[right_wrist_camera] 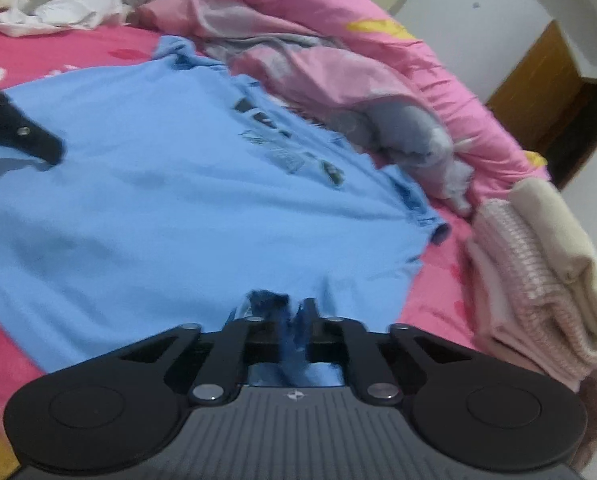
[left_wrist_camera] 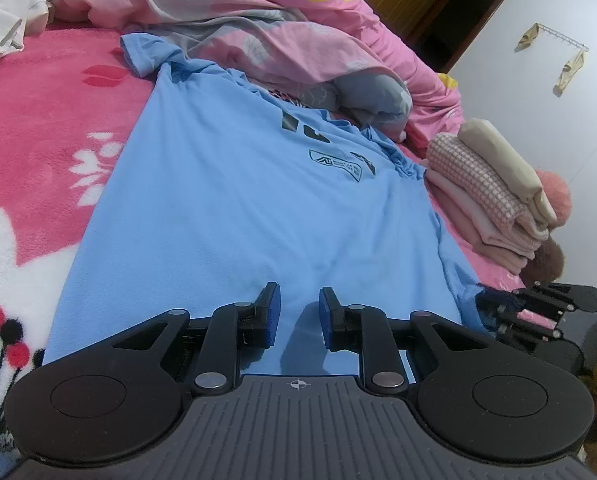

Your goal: Fold clothes

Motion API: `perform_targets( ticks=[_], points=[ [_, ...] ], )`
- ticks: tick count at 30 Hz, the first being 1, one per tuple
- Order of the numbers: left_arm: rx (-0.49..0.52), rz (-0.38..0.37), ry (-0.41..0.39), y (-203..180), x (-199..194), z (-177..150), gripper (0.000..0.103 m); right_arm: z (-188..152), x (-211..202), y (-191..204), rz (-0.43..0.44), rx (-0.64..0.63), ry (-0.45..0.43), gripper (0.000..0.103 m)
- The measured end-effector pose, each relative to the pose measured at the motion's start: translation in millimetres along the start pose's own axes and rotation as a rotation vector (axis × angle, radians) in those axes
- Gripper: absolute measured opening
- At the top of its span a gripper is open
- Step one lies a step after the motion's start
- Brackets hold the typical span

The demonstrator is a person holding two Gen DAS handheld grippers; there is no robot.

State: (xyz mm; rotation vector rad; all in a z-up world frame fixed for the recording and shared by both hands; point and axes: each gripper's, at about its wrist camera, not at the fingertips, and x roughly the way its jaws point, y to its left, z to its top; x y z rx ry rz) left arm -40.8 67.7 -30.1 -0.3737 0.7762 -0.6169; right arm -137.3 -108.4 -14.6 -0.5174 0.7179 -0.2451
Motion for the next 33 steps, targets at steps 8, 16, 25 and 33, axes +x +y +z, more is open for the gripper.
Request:
perform_targets(
  ticks=[8, 16, 25, 33],
  points=[
    [0.01, 0.003, -0.004, 1, 0, -2, 0.021, -17, -53, -65, -0.217, 0.286, -0.103, 0.002],
    [0.028, 0.01, -0.014, -1, 0, -4, 0.021, -88, -60, -126, -0.239, 0.702, 0.04, 0.002],
    [0.038, 0.014, -0.023, -2, -1, -6, 0.021, -143, -51, -143, -0.13, 1.007, 0.108, 0.001],
    [0.044, 0.017, -0.023, -3, -1, -6, 0.021, -166, -39, -147, -0.036, 1.046, 0.132, 0.002]
  ],
)
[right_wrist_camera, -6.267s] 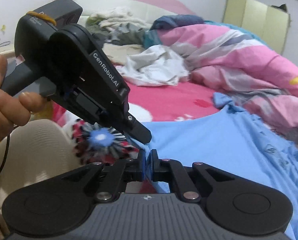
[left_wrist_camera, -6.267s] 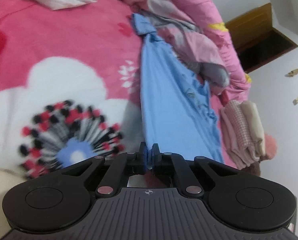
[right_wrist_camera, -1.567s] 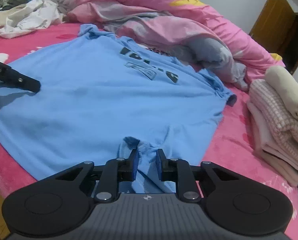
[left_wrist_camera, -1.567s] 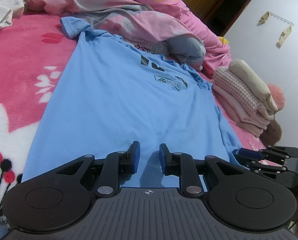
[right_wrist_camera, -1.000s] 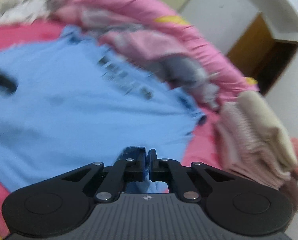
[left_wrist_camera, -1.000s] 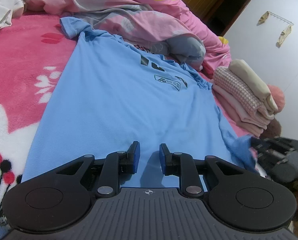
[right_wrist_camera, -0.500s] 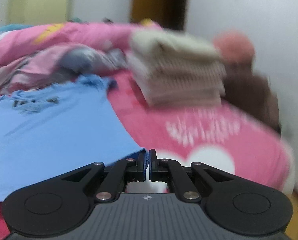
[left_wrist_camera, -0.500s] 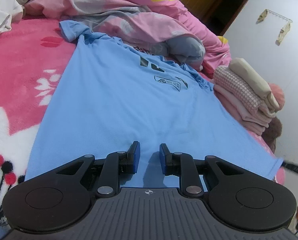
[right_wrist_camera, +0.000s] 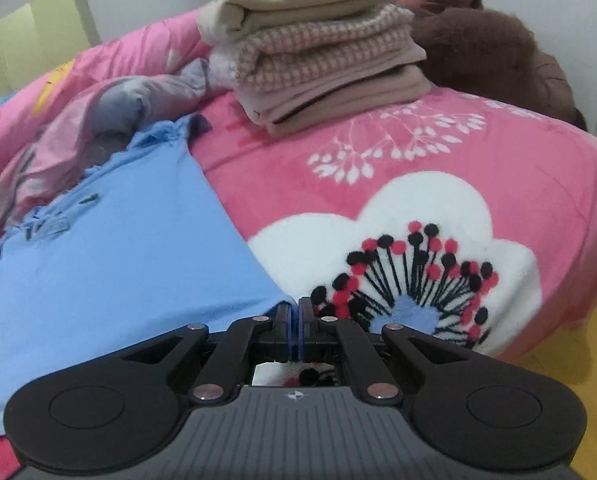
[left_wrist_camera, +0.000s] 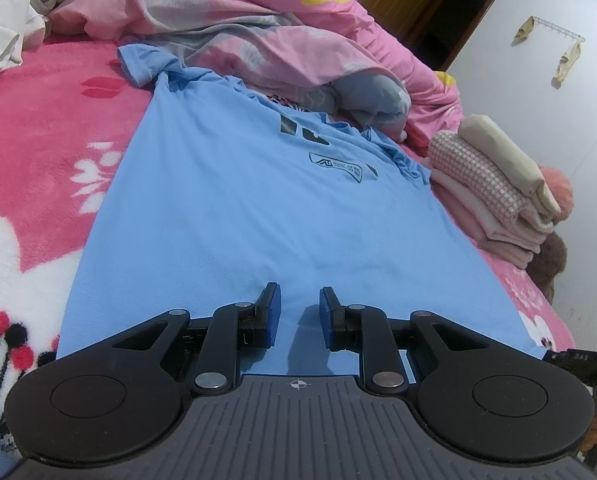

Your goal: Fold clothes

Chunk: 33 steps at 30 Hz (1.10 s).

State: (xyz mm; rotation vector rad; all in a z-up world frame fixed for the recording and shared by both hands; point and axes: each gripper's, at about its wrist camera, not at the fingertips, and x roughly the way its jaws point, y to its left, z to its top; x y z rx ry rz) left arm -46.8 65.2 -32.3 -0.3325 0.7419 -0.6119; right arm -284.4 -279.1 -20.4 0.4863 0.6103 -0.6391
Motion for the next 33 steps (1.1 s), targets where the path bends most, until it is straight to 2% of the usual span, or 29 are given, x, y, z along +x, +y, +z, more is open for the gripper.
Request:
perform_targets(
  ticks=[2, 7, 10, 14, 20, 26, 33],
  points=[
    [0.003, 0.003, 0.003, -1, 0, 1, 0.021, 1, -5, -2, 0.02, -0.007, -0.002, 0.003],
    [0.017, 0.026, -0.003, -6, -12, 1, 0.021, 2, -15, -12, 0.056, -0.023, 0.023, 0.017],
    [-0.003, 0.042, -0.025, -4, -32, -1, 0.028, 0, -28, -18, 0.052, -0.037, 0.004, 0.018],
    [-0.028, 0.1, -0.054, 4, -63, -5, 0.029, 4, -39, -31, 0.055, -0.01, -0.029, 0.018],
    [-0.067, 0.218, -0.078, 14, -105, -10, 0.03, 9, -46, -28, 0.14, 0.0, -0.065, 0.018],
    [-0.104, 0.314, -0.052, 24, -119, -16, 0.03, 10, -52, 1, 0.258, -0.027, -0.052, 0.018],
    [-0.072, 0.398, -0.012, 24, -114, -20, 0.031, 3, -63, 77, 0.466, -0.237, -0.021, 0.018]
  ],
)
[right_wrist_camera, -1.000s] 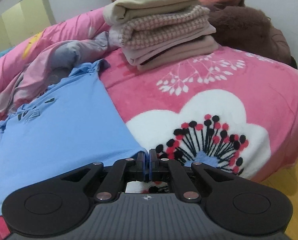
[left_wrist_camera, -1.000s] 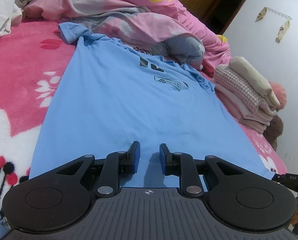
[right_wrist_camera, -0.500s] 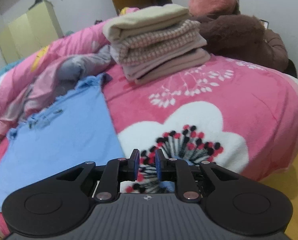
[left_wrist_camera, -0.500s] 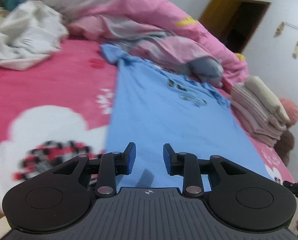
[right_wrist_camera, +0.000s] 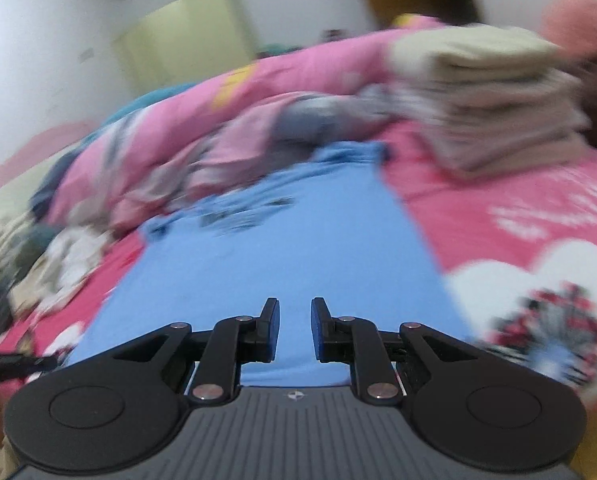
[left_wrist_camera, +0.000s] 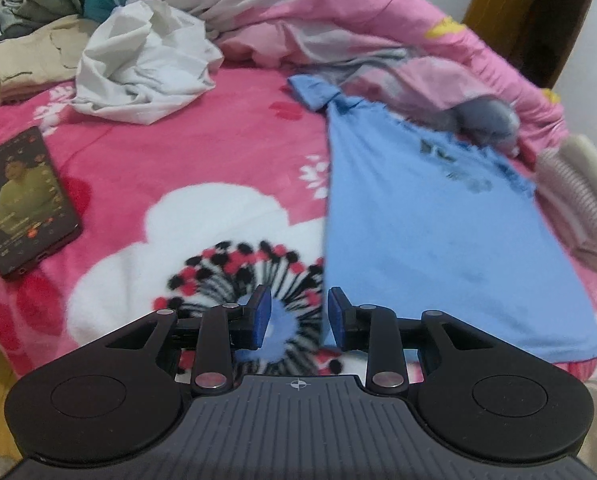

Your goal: Fold clothes

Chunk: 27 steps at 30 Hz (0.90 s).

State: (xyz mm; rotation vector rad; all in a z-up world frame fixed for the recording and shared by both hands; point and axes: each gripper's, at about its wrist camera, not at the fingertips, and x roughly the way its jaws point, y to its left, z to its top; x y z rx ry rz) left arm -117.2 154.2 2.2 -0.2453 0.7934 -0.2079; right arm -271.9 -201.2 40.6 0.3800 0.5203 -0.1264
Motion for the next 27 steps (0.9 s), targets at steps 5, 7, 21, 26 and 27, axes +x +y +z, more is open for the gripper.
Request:
perform_targets(
  ticks=[5, 7, 21, 26, 27],
  points=[
    [0.002, -0.028, -0.035, 2, -10, -5, 0.03, -8, 32, 66, 0.135, -0.262, 0.073, 0.018],
    [0.034, -0.029, -0.061, -3, -14, -6, 0.03, -17, 46, 94, 0.179, -0.384, 0.109, 0.019],
    [0.215, -0.084, -0.057, -36, -2, -23, 0.031, -84, 83, 189, 0.289, -0.98, 0.197, 0.019],
    [0.215, -0.091, -0.039, -38, 3, -26, 0.031, -94, 90, 200, 0.319, -1.068, 0.2, 0.019],
    [0.215, -0.09, -0.037, -39, 3, -27, 0.031, -95, 93, 202, 0.326, -1.082, 0.205, 0.019]
  ],
)
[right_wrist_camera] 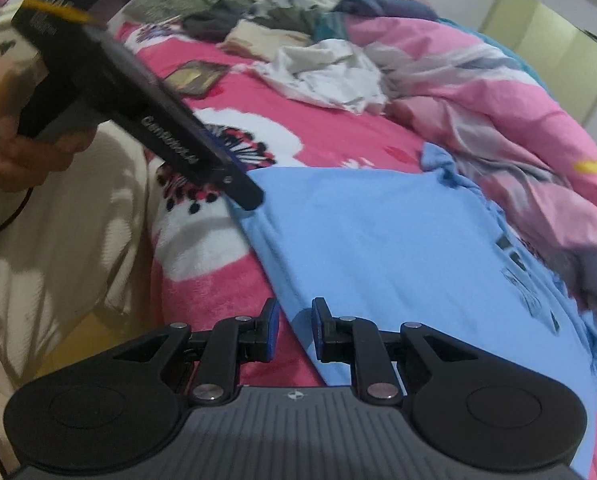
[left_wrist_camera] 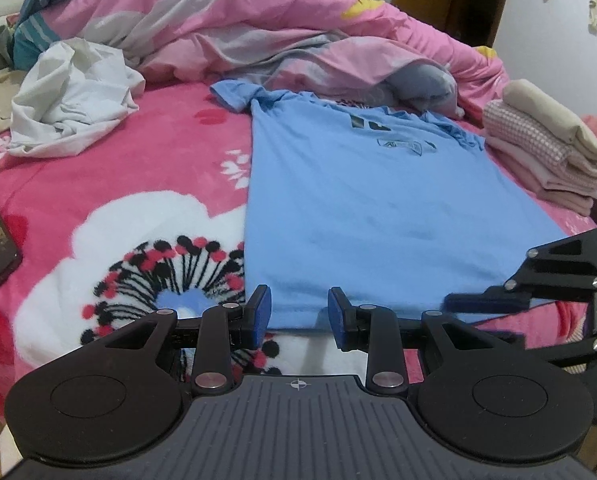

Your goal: Fold clothes

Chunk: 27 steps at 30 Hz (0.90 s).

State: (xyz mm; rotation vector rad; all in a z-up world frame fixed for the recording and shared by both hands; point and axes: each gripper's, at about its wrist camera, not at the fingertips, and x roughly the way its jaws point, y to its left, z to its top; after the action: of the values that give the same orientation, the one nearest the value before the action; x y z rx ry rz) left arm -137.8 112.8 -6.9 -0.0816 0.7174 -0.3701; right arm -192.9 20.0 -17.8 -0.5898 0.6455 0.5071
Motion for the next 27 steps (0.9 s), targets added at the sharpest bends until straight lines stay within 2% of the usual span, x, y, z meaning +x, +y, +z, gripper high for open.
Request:
perform_targets(
  ticks=[4, 8, 11, 12, 13, 27],
  points=[
    [-0.004, 0.001, 0.007, 0, 2, -1, 0.031, 1, 10, 6, 0.0, -0.052, 0.015, 0.019],
    [-0.006, 0.0, 0.007, 0, 2, -1, 0.031, 0, 14, 6, -0.004, -0.051, 0.015, 0.017],
    [-0.012, -0.004, 0.003, 2, 1, -1, 0.03, 1, 12, -1, 0.001, 0.001, 0.009, 0.01],
    [-0.013, -0.005, 0.0, 2, 1, 0, 0.031, 2, 11, -4, -0.001, 0.018, 0.004, 0.002],
    [-0.014, -0.007, -0.004, 2, 0, 0, 0.031, 2, 10, -6, -0.002, 0.036, 0.0, 0.001],
    [0.001, -0.029, -0.065, 5, -16, 6, 0.031, 7, -5, -55, 0.043, 0.3, -0.087, 0.0]
  ],
)
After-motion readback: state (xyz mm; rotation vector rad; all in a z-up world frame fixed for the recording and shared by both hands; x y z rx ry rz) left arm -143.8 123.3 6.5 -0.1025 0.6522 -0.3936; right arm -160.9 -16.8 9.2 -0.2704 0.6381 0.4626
